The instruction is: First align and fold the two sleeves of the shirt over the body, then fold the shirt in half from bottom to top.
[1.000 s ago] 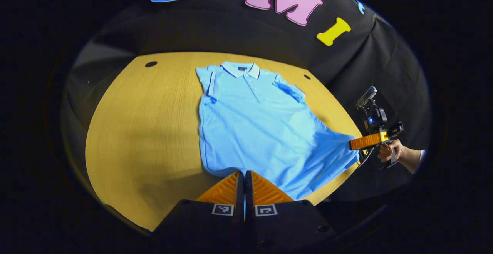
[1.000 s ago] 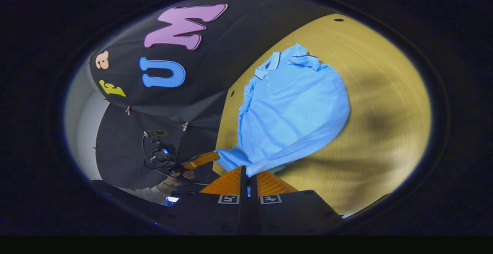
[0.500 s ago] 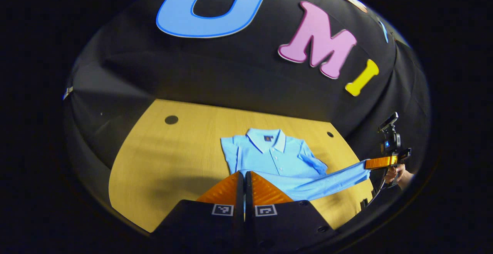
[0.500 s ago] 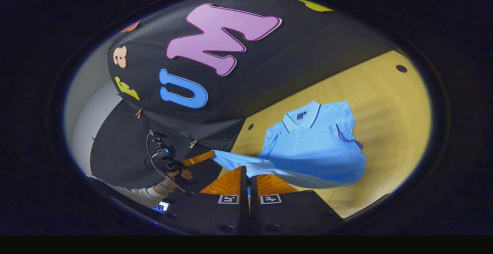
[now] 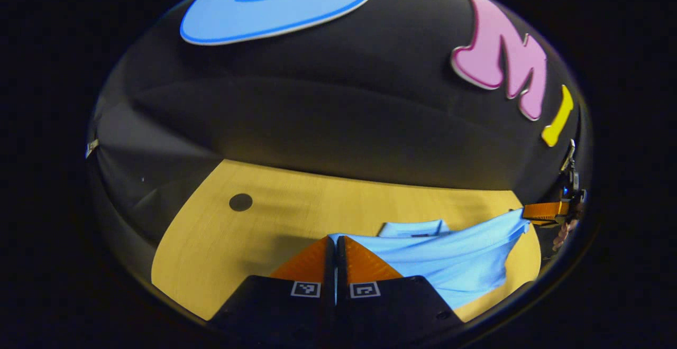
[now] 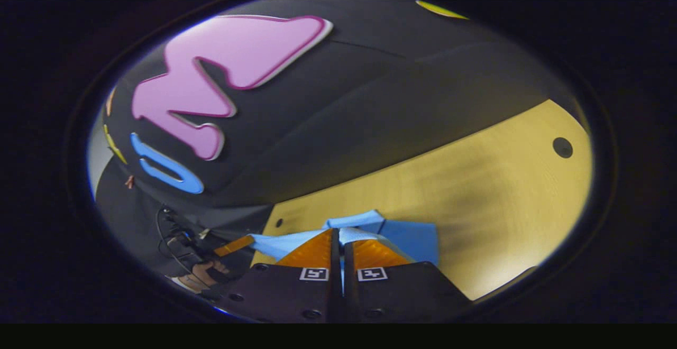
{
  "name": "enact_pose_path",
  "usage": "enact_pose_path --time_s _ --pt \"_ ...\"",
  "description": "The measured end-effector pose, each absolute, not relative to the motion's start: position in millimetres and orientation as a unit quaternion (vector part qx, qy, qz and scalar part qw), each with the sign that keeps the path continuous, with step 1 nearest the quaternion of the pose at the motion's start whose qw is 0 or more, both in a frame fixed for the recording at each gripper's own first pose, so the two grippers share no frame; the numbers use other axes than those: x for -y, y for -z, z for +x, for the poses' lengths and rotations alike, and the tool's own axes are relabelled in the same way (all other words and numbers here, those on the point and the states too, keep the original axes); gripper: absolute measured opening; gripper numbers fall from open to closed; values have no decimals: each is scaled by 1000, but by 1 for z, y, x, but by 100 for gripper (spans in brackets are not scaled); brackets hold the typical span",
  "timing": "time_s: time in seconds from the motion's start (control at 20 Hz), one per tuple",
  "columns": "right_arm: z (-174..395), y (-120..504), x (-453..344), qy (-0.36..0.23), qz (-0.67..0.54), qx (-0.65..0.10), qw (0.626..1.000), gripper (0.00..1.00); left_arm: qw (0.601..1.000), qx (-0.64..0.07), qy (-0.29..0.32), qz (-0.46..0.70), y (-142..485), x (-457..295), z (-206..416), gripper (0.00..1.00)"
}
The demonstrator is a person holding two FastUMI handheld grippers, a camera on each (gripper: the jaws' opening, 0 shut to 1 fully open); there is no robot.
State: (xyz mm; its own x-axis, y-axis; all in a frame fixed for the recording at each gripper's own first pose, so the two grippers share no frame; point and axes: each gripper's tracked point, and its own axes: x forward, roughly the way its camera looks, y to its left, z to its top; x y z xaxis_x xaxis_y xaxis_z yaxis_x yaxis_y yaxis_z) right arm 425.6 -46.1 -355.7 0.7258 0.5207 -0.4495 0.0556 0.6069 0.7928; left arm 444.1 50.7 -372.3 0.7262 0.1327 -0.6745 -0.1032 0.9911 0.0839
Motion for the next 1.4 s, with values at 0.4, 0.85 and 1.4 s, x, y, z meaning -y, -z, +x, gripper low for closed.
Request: enact_pose_path --time_s 0.4,0.85,1.4 --pt "455 435 64 -77 398 -359 841 27 900 -401 -107 130 424 -72 472 13" --pt "420 350 125 -69 277 -291 913 96 933 -322 -65 146 331 -54 444 84" --pt "181 98 89 -13 120 -103 987 98 984 -139 -1 109 114 -2 181 95"
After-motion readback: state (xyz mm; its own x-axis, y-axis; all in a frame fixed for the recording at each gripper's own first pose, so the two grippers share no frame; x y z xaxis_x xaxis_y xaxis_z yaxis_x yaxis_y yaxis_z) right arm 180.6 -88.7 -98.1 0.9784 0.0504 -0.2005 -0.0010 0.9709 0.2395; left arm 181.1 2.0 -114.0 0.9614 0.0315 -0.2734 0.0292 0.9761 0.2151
